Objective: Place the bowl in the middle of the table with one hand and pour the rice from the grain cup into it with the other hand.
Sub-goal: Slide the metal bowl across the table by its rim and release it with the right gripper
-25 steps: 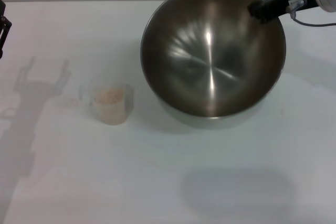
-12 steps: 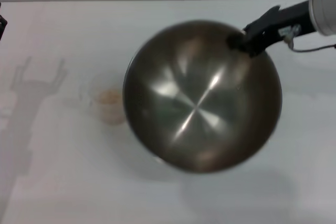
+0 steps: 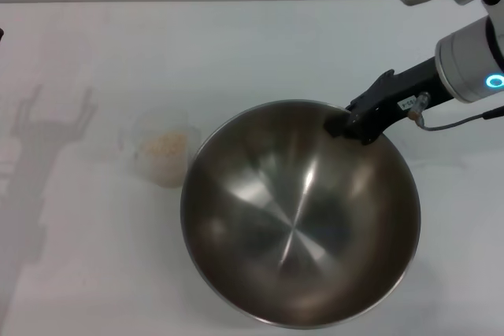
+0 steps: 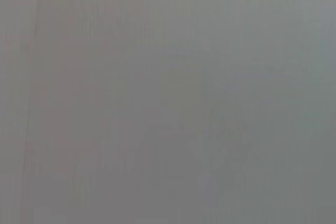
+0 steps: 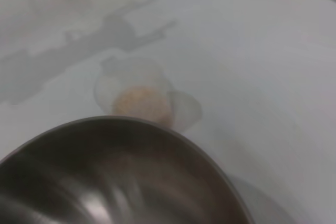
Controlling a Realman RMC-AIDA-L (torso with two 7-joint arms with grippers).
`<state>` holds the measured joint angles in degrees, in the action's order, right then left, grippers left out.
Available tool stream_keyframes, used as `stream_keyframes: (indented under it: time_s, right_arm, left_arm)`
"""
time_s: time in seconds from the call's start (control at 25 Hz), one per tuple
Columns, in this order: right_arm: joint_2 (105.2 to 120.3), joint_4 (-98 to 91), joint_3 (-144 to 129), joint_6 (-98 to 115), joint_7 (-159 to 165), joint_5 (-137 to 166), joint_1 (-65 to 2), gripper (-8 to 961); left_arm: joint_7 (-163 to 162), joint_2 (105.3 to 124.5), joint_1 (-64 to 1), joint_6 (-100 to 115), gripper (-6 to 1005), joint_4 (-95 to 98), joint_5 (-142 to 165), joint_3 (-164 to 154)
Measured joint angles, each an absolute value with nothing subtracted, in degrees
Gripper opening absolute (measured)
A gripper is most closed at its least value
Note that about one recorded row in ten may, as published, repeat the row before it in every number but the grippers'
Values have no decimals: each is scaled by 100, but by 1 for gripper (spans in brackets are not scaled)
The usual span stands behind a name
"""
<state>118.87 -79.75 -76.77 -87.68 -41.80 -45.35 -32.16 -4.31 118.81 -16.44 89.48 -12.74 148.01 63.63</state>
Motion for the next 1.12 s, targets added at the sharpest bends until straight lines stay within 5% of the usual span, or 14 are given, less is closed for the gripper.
stream_keyframes:
  time_s: [1.12]
  right_arm:
    - [11897, -7275, -7703, -8686, -4109, -3983, -3655, 159]
  left_arm:
    - [-431, 11883, -1592, 9004, 813, -1305, 14801, 6361]
